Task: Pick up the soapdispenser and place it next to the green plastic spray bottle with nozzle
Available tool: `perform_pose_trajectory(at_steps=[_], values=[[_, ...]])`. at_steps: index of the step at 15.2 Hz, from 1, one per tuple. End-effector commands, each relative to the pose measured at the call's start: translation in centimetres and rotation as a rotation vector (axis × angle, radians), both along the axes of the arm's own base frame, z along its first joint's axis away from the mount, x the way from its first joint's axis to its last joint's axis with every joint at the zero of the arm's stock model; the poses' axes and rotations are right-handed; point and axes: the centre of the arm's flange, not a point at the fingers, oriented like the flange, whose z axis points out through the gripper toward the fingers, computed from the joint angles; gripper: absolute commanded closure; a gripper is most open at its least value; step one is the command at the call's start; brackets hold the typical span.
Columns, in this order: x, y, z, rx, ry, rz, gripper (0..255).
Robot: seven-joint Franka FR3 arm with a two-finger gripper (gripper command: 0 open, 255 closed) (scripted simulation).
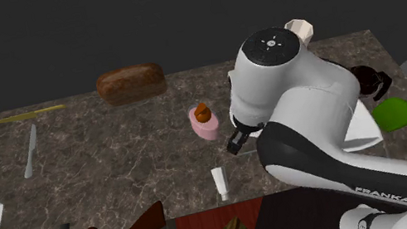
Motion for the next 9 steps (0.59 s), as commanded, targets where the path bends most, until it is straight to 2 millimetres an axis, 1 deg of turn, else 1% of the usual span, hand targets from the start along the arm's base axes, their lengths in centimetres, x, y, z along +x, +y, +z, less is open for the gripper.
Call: perform_pose_trajectory(at_steps=[1, 9], values=[[2.0, -0.7, -1.5, 0.003, -0.001, -0.007, 0], [9.8, -4.5, -7.7, 0.017, -0.002, -0.033, 0]])
